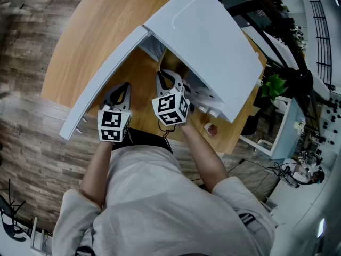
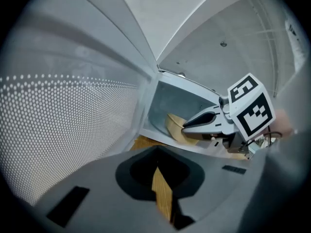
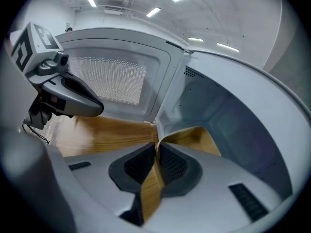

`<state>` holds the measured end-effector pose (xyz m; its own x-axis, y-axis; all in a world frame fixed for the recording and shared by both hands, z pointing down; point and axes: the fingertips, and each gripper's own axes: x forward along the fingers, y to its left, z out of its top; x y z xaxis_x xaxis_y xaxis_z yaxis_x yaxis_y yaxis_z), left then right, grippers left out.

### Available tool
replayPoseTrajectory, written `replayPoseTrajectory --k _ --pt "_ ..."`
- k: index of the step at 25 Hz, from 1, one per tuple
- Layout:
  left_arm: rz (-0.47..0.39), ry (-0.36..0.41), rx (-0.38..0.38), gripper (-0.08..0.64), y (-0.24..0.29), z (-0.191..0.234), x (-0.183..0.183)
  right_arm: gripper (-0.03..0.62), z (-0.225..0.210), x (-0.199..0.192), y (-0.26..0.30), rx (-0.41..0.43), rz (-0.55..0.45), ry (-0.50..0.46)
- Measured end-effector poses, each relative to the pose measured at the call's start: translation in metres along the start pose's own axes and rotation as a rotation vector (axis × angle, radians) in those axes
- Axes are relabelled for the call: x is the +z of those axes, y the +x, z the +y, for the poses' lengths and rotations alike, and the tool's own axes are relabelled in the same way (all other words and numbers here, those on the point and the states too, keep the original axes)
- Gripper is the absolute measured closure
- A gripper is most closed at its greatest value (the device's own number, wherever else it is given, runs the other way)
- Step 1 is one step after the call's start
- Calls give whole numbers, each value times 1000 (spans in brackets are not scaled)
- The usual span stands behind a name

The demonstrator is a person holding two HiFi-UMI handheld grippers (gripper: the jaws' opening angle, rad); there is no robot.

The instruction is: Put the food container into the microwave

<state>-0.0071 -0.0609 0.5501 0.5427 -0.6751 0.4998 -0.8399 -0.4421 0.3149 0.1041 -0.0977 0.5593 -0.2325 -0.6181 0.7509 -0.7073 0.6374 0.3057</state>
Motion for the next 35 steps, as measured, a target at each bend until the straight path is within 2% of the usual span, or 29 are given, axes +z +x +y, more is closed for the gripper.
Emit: replayPoseTrajectory --k 35 --pt "19 3 14 548 12 2 1 551 -35 -5 36 -59 30 -104"
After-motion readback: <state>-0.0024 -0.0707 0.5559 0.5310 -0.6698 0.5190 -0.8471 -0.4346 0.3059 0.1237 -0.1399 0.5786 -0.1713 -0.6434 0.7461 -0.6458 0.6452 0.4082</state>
